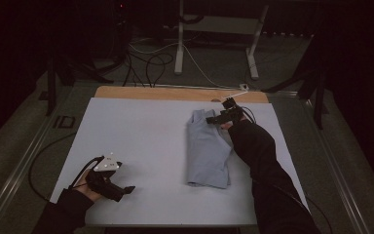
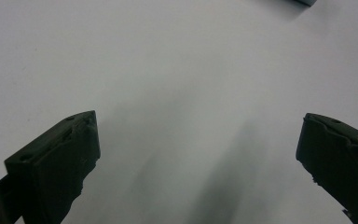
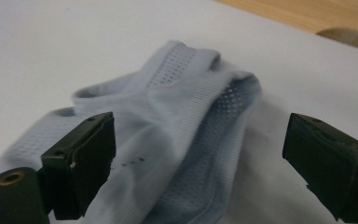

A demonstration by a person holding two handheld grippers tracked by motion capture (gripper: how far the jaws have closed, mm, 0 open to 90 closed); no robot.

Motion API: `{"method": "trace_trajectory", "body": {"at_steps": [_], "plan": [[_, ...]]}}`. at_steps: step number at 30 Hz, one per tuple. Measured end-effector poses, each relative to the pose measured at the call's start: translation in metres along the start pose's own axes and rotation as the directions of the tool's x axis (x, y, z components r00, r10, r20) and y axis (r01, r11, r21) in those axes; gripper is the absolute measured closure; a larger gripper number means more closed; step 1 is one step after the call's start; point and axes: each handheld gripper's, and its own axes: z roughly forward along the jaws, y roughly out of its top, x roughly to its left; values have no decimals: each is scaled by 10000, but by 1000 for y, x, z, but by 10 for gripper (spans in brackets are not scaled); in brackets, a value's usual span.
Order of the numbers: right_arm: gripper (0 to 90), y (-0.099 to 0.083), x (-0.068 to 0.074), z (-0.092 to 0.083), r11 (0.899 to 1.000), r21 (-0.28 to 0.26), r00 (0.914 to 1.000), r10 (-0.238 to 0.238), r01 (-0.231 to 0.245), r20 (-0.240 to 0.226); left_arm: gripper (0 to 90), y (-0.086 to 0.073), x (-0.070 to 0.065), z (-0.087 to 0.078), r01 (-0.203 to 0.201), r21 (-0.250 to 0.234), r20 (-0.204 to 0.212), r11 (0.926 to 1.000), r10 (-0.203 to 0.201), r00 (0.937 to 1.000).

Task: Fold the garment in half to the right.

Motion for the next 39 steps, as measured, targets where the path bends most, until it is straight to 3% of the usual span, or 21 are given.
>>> {"method": "trace_trajectory", "body": {"at_steps": [5, 8, 11, 15, 16, 19, 21, 24, 26, 30, 39], "plan": [[146, -2, -6, 5, 9995, 291, 9998, 149, -145, -126, 5, -2, 2, 2, 129, -34, 62, 9999, -129, 9999], [252, -5, -8, 7, 9981, 601, 9990, 153, -128, -415, 5, -3, 2, 4, 126, -20, 103, 9999, -125, 9999], [444, -6, -4, 6, 9968, 787, 9965, -71, 137, -830, 5, -3, 2, 4, 121, -34, 104, 9999, -121, 9999], [804, -2, 8, 3, 9891, 968, 9929, -1058, 1107, -539, 5, -3, 2, 2, 168, -109, 95, 9998, -167, 9998], [837, 0, 12, 2, 9854, 1030, 9905, -1327, 1358, -364, 5, -3, 2, 3, 160, -65, 71, 9999, -160, 9998], [855, 7, 20, -1, 9830, 831, 9862, -1609, 1636, -383, 5, -3, 2, 3, 147, -103, 73, 9998, -146, 9999], [857, 12, 26, -4, 9821, 382, 9815, -1821, 1845, -587, 5, -3, 2, 3, 112, -123, 75, 9999, -111, 9999], [857, 20, 29, -8, 9826, -591, 9785, -1813, 1761, -982, 5, -3, 1, 2, 130, -163, 31, 9998, -130, 9999], [858, 24, 28, -7, 9830, -879, 9807, -1693, 1609, -980, 5, -3, 1, 2, 50, -157, 84, 9999, -49, 10000], [858, 27, 24, 2, 9873, -866, 9841, -1420, 1331, -1063, 5, -2, 0, 2, 27, -227, 105, 9997, -24, 9999], [855, 18, 12, 19, 9953, -177, 9932, -965, 955, -655, 5, -2, 1, 3, 4, -268, 142, 9996, 0, 9999]]}}
